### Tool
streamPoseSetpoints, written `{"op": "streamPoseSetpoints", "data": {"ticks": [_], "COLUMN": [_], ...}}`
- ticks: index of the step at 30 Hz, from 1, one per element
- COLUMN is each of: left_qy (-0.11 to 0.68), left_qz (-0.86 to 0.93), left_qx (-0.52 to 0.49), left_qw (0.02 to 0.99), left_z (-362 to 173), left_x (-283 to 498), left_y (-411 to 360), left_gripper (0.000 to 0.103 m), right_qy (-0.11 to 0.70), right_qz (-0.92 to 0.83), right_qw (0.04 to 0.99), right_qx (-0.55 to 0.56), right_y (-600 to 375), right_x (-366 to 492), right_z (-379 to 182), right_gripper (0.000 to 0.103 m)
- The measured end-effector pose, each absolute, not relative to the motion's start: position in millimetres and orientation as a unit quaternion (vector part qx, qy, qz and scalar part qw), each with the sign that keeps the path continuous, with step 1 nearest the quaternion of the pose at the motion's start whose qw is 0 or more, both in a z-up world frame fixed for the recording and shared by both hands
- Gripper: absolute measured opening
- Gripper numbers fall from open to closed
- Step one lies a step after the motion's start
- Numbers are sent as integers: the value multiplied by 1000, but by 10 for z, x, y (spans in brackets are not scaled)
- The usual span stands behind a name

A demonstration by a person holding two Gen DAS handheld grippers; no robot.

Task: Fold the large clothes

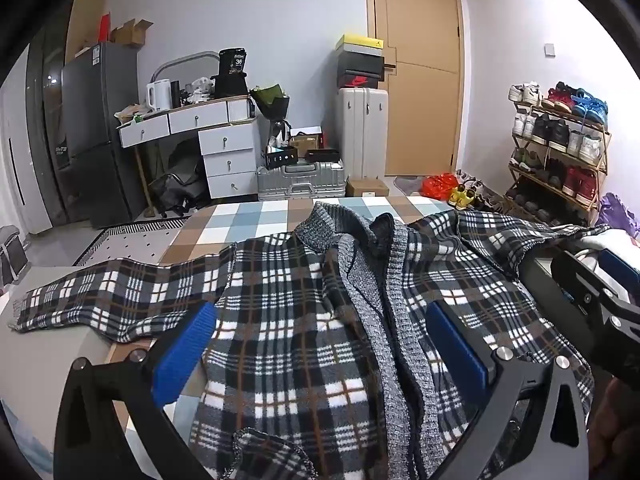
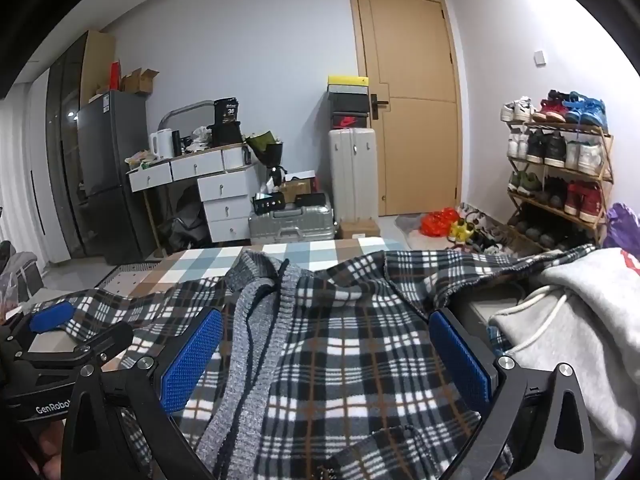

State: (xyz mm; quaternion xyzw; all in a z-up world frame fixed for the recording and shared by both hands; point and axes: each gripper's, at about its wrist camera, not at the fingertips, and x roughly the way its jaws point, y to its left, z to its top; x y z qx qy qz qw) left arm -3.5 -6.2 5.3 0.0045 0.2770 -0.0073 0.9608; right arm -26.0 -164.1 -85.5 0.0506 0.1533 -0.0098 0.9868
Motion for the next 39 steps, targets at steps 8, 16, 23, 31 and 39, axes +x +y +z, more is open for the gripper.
{"op": "streamPoseSetpoints", "data": {"ticks": [8,16,23,31,39], "left_qy": [279,280,281,282,281], "left_qz": [-10,-11,-9,-8,-7], "left_qx": [5,2,2,3,2], "left_qw": [960,960,960,959,960], "left_z": [35,24,16,-1,-6], "left_x": [-40,-30,-36,-36,-39], "left_y": [-52,-58,-65,-72,-55], "left_gripper": [102,102,102,102,102], "right_qy": [153,155,156,157,158], "right_qz": [-10,-11,-11,-13,-13], "right_qw": [987,986,986,985,985], "right_qx": [52,58,62,68,70], "right_y": [-1639,-1668,-1680,-1697,-1706], "right_x": [-270,-263,-259,-256,-252], "right_z": [-832,-825,-847,-850,-869], "right_gripper": [103,103,103,103,103]}}
